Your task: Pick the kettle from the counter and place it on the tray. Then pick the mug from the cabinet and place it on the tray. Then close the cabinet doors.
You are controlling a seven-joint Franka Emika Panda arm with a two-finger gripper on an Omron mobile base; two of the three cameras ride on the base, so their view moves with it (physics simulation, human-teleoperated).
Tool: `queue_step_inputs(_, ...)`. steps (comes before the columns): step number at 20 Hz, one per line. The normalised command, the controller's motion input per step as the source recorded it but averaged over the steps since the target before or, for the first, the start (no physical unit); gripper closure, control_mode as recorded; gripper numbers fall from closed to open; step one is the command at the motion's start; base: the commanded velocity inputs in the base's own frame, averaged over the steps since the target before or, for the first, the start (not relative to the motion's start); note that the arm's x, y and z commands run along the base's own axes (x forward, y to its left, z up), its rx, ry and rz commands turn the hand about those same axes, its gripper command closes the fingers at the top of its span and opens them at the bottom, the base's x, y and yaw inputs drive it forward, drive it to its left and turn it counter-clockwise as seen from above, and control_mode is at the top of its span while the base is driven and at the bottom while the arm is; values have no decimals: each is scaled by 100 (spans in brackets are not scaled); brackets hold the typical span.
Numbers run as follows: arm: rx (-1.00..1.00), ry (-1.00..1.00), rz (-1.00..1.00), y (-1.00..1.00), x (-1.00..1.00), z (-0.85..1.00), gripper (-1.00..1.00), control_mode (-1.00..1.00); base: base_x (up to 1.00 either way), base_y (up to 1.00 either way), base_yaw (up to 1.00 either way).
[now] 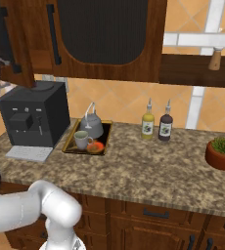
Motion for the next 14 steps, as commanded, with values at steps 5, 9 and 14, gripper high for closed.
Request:
queue_step_inputs(5,3,0,23,-63,46,-1,-100,-100,0,0,0)
queue_step_inputs(9,1,0,25,-56,46,-1,-100,-100,0,0,0)
queue_step_inputs(14,0,1,21,-39,54,0,-100,-100,0,0,0)
